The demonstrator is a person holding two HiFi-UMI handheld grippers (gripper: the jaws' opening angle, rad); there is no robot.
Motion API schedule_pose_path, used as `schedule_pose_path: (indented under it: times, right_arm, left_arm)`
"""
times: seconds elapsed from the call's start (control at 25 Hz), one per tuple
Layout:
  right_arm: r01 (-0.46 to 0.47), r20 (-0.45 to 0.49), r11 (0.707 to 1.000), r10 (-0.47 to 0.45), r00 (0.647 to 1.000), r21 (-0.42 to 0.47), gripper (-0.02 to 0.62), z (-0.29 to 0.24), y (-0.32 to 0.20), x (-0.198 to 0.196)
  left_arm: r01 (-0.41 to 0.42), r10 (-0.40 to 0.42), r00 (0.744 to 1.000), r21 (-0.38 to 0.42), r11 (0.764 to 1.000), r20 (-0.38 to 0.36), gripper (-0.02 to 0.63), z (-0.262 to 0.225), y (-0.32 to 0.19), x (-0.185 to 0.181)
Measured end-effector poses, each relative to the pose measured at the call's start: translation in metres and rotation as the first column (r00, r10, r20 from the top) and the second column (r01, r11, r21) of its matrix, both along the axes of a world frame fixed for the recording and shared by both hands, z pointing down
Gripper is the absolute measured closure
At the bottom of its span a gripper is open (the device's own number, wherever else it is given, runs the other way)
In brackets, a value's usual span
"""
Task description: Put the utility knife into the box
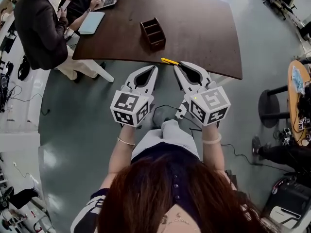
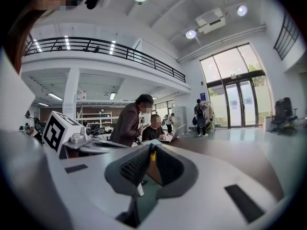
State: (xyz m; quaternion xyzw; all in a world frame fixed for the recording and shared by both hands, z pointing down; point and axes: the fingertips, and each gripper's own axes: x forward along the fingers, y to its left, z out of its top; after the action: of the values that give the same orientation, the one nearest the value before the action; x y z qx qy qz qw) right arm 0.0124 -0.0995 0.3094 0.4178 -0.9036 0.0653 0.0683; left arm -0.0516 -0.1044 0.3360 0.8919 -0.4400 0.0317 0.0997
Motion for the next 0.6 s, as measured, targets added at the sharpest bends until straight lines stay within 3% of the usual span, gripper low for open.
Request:
schedule_pose_path:
  times: [0.24, 0.6]
  right_arm:
    - [0.010, -0.023, 1.000, -0.010, 1.000, -0.022, 0.548, 0.014, -0.068, 0.001]
    - [0.080, -0.041, 0.995, -0.083, 0.996, -0.067, 0.548, 0.030, -0.191, 0.009]
  left_arm:
    - [0.007, -0.007, 1.000, -0.026, 1.000, -0.003, 0.613, 0.014, -0.065, 0.001]
    - [0.097, -0.097, 0.995, -0.045, 0.994, -0.002, 0.613, 0.025, -0.177, 0.003]
